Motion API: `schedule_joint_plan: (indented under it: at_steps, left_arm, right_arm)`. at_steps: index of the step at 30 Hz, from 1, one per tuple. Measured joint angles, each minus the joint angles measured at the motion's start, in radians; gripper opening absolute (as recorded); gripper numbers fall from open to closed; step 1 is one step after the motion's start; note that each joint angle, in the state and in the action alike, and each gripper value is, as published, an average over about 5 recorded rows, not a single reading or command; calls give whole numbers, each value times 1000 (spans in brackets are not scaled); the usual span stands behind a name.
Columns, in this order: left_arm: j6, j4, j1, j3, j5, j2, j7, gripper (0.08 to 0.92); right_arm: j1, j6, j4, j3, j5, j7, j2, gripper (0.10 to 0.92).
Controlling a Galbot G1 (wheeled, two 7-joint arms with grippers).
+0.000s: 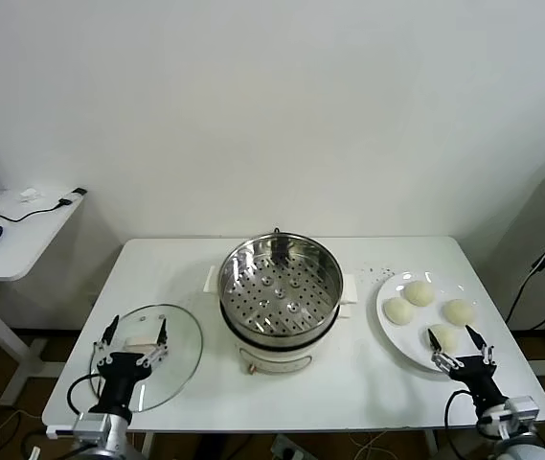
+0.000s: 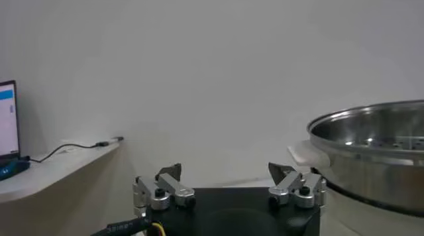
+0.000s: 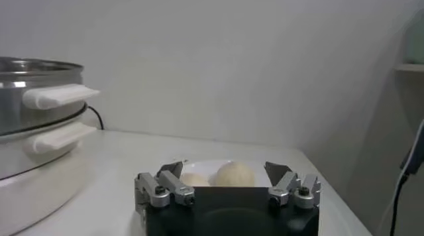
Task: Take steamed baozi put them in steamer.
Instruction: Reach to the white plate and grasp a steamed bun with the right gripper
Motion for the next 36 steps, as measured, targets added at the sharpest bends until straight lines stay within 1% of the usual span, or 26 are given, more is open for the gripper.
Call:
schedule_joint_plan:
  at_steps: [5, 11, 17, 22, 29, 36]
  left_arm:
    - [-16, 6, -9, -4, -8, 7, -3, 823]
    - [-40, 13, -18, -5, -8, 17, -12, 823]
    - [-38, 2, -6, 2, -7, 19, -10, 823]
    - [-27, -4, 4, 2, -7, 18, -9, 823]
    - [-9, -22, 10, 7, -17, 20, -8, 823]
    - [10, -33, 10, 22, -25, 20, -8, 823]
  right_arm:
    - [42, -46, -23, -11, -45, -49, -65, 823]
    - [145, -110, -95, -67, -124, -177, -232, 823]
    - [356, -122, -229, -229, -190, -349, -418, 823]
    - [628, -107, -380, -475, -239, -496, -513, 823]
    - [1015, -32, -599, -848, -357, -674, -551, 823]
    - [1297, 45, -806, -1114, -464, -781, -506, 823]
